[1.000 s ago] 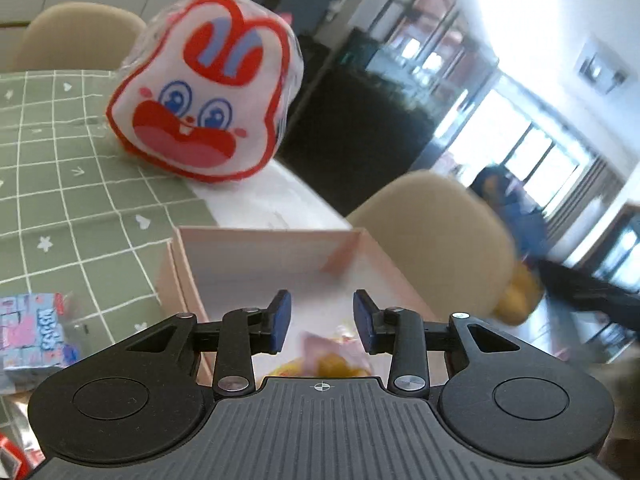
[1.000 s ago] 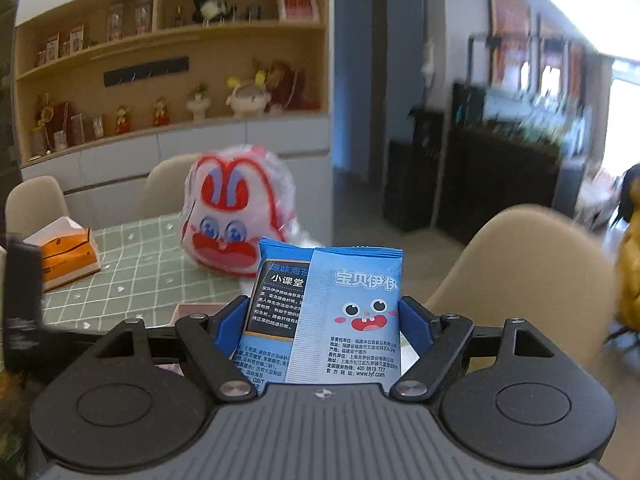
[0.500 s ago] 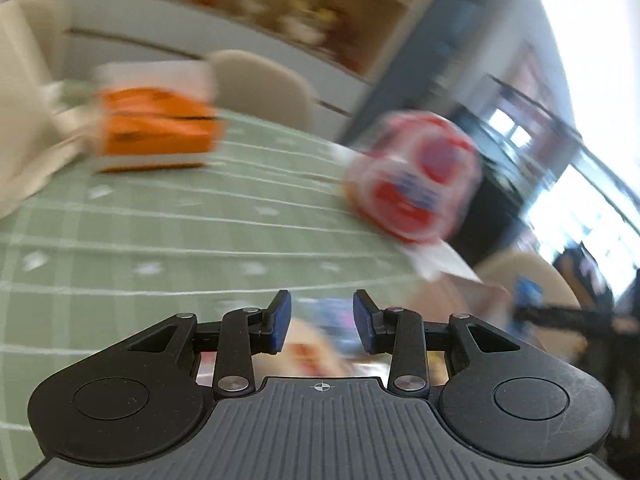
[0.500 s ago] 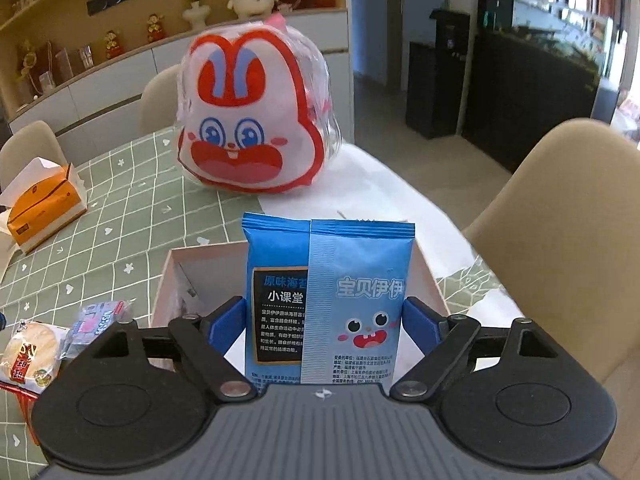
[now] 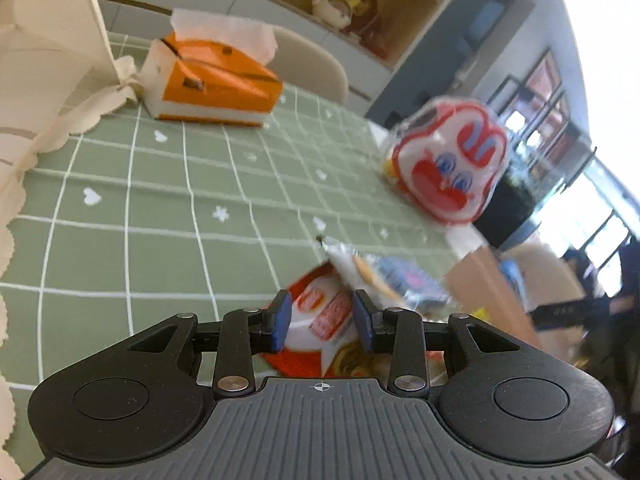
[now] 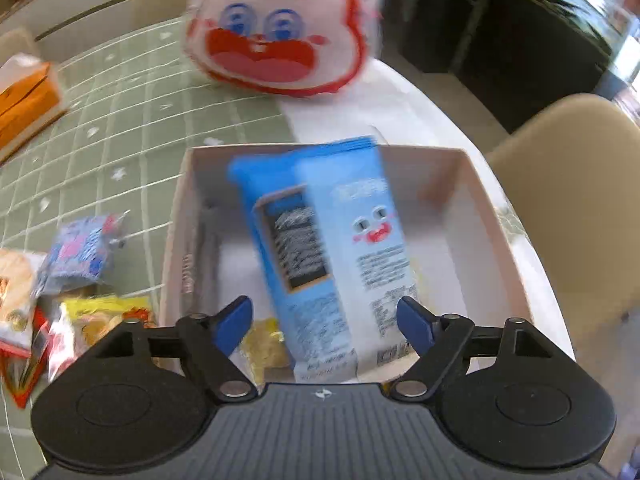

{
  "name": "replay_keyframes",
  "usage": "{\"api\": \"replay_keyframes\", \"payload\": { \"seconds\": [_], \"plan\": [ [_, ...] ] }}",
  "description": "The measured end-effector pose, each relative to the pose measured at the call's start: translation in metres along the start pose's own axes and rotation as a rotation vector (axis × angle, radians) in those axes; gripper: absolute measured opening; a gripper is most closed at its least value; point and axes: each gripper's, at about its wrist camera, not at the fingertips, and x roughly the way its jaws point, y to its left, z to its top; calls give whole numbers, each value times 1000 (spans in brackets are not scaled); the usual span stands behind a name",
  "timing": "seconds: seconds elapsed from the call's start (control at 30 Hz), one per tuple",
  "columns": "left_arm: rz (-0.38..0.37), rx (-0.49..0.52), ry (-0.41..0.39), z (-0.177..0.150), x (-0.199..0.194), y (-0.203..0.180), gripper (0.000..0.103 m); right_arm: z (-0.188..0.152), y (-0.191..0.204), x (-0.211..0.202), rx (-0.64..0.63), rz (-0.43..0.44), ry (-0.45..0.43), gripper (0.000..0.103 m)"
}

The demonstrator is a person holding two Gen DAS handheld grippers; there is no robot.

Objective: Organize snacks

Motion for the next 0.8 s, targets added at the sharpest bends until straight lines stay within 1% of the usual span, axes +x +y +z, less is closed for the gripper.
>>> {"api": "replay_keyframes", "payload": {
  "seconds": [0.03, 0.1, 0.13, 0.17, 0.2, 0.27, 0.33, 0.47, 0.53, 0.6, 0.7, 0.77, 0.8],
  "plan": [
    [1, -11, -16, 2, -2, 1, 38, -1, -2, -8, 17, -17, -47, 80],
    [6, -40, -36, 5, -7, 5, 38, -4, 1, -35, 31, -96, -201, 81],
    [6, -57, -37, 6, -8, 6, 38, -5, 6, -45, 16, -107, -250, 85],
    [7, -75, -36, 7, -9, 8, 38, -6, 15, -55, -8, -94, -286, 86],
    [11, -87, -34, 8, -10, 9, 38, -6, 25, -62, -32, -50, -304, 87],
    [17, -99, -31, 10, -12, 10, 38, -8, 49, -70, -61, 62, -298, 87],
    [15, -104, -38, 11, -14, 11, 38, -13, 77, -68, -86, 180, -275, 87],
    [2, -118, -51, 17, -21, 13, 38, -20, 136, -44, -96, 358, -190, 87],
    [5, -117, -45, 20, -22, 14, 38, -23, 160, -29, -98, 393, -155, 87],
    [23, -114, -14, 22, -19, 16, 38, -22, 179, -17, -104, 422, -118, 87],
    [53, -130, 42, 20, -12, 20, 38, -18, 189, -9, -105, 470, -91, 87],
    [67, -137, 81, 19, -7, 22, 38, -21, 190, -8, -109, 484, -83, 83],
    [72, -141, 95, 18, -6, 23, 38, -21, 188, -10, -112, 497, -85, 77]
  ]
}}
